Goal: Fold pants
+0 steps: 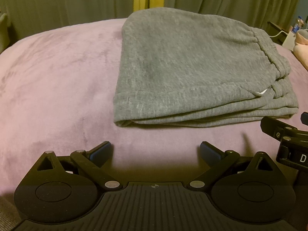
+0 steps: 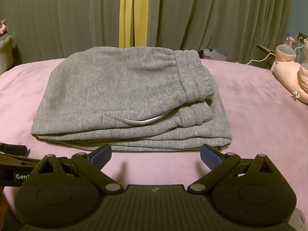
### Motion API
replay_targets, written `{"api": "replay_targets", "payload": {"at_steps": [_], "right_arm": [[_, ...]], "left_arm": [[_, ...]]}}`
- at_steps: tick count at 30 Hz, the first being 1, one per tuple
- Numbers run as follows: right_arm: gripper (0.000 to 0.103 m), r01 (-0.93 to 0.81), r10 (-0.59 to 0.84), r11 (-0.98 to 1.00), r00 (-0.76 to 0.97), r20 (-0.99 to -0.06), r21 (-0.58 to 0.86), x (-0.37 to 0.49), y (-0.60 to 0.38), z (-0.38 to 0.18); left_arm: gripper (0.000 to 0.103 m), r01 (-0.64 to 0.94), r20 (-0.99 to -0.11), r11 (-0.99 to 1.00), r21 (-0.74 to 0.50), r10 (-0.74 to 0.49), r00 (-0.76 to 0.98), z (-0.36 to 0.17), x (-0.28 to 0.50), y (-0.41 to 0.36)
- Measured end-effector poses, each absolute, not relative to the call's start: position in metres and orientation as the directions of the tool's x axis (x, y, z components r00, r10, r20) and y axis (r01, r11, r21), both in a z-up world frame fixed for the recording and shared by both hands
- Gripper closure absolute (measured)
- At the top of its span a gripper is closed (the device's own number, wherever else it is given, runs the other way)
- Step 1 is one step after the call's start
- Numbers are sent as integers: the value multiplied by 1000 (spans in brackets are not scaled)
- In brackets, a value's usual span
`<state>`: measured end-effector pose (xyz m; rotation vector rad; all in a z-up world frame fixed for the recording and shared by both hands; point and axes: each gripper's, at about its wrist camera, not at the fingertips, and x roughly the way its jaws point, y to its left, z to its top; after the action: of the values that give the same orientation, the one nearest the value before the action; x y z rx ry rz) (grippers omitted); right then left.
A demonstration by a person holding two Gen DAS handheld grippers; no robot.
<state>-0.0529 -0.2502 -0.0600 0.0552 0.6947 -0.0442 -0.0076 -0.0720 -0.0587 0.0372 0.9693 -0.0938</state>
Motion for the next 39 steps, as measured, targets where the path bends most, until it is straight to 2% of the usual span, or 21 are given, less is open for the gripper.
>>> {"api": "replay_targets", "payload": {"at_steps": [39], "right_arm": [[4,64,-38,998,758,-651,17,-52,-248,-63]], "left_arm": [[1,100,-827,995,-21,-73,558,-60,-8,-74]]}}
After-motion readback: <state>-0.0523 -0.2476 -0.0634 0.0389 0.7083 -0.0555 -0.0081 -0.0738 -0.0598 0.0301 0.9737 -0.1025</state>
